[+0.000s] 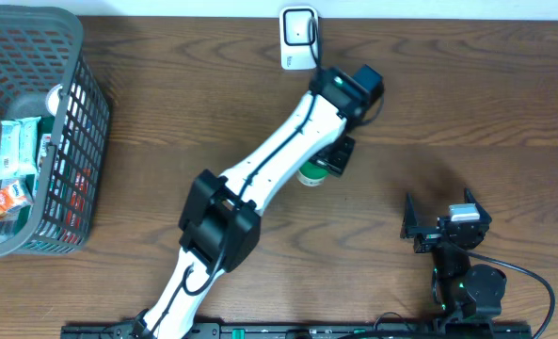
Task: Scan the item barcode
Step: 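Carry the jar to the scanner and place it on the table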
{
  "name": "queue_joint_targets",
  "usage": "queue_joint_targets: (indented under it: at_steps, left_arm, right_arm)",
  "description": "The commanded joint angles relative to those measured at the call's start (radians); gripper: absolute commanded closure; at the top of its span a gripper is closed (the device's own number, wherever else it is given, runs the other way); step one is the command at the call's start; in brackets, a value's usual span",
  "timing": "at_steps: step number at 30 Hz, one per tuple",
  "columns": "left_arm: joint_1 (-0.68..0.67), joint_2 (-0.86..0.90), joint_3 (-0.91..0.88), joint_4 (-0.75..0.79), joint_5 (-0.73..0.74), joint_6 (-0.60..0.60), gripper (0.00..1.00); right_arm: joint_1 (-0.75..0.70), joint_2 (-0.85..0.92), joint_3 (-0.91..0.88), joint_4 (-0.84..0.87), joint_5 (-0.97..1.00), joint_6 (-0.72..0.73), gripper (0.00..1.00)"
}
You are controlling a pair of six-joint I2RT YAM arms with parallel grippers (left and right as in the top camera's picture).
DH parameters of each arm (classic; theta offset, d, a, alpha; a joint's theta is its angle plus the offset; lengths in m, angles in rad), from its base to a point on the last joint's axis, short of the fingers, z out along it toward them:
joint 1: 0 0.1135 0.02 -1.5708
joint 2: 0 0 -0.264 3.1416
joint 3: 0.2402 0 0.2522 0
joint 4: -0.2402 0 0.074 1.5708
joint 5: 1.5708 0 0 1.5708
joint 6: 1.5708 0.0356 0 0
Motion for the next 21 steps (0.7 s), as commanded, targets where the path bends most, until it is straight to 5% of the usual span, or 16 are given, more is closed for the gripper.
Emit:
queue_joint_targets:
  at_steps: [1,21]
  left_arm:
    - [-0.016,0.015,-0.014,0.028,-0.005,0.019,0.43]
    - [-0.048,0.031,-0.191,0.153,0.069,0.025,0.42]
  right_arm:
    - [0.000,-0.002,-0.001,-0.004,0.002,0.011,0.01]
    - [0.000,-0.002,-0.001,-0.004,0.002,0.011,0.01]
